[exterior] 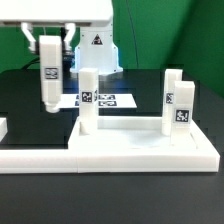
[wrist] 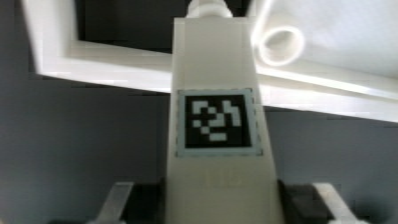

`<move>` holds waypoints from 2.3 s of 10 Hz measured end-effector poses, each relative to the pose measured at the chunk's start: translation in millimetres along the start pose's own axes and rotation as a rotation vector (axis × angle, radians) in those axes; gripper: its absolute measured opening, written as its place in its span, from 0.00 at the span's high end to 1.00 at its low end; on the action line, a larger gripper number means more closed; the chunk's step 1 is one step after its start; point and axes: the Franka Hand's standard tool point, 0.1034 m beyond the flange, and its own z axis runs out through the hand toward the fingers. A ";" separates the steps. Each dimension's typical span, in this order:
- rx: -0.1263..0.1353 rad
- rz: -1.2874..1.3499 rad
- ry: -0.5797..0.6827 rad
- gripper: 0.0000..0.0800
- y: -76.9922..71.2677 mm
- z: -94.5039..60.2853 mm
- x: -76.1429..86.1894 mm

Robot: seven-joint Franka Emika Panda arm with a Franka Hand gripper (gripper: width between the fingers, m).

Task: Assemble desk

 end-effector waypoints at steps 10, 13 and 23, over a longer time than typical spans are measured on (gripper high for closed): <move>-0.067 0.198 0.147 0.64 -50.0 20.2 26.4; -0.073 0.206 0.151 0.64 -42.7 19.6 29.0; -0.136 0.242 0.208 0.64 -26.8 20.1 20.5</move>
Offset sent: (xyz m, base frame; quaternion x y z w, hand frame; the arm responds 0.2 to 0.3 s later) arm 0.0000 0.0000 0.0000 0.0000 0.0000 0.0000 1.0000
